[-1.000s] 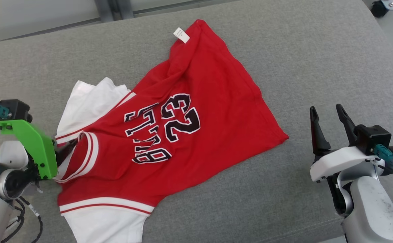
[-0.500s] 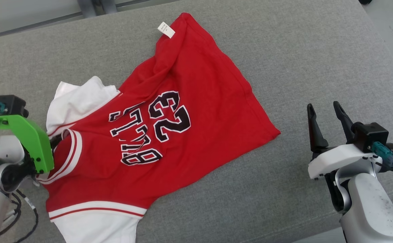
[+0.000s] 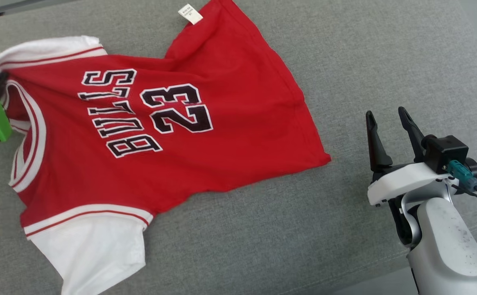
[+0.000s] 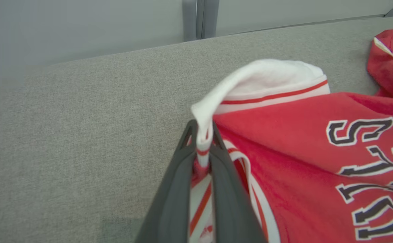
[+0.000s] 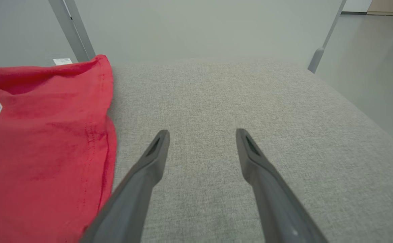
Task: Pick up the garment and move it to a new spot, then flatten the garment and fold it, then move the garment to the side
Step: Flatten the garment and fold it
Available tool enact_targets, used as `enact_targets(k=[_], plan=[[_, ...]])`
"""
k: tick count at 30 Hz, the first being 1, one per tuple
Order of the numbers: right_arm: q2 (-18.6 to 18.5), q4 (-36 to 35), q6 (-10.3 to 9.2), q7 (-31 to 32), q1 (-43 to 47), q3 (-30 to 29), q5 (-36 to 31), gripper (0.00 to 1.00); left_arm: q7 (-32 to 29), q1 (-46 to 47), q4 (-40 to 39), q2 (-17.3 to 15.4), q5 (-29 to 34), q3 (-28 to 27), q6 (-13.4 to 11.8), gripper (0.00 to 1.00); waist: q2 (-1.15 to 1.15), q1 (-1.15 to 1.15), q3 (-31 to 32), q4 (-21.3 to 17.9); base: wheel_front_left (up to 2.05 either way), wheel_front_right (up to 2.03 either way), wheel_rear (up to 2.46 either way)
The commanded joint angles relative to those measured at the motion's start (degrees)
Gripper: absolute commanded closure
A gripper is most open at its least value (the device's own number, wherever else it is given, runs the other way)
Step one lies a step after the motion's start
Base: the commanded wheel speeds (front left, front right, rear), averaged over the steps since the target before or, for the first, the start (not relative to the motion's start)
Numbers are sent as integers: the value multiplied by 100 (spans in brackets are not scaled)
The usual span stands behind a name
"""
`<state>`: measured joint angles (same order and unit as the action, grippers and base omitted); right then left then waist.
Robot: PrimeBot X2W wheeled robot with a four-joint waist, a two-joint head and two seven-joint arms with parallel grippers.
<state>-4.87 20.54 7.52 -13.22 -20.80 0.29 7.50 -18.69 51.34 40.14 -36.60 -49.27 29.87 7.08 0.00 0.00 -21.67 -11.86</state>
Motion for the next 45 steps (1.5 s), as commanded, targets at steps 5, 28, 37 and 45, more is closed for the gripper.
enact_targets(k=[5, 28, 37, 45], plan=[[55, 87, -6, -103, -57, -31, 59, 0, 314, 354, 537, 96, 146, 46, 28, 0, 0, 0, -142, -154, 0, 0, 0], [-73, -280, -6, -202, 708, -80, 182, 0, 3078, -1151, -412, 358, 505, 296, -491, 0, 0, 0, 1636, 920, 0, 0, 0], [-125, -587, -6, -203, 1126, -38, 234, 0, 3390, -2959, -2235, 269, 450, -322, -1464, 0, 0, 0, 1947, 1103, 0, 0, 0], [-99, -818, -6, -203, 1398, -91, 291, 0, 3382, -4680, -3789, 790, 1107, -1142, -2009, 0, 0, 0, 2086, 1199, 0, 0, 0]])
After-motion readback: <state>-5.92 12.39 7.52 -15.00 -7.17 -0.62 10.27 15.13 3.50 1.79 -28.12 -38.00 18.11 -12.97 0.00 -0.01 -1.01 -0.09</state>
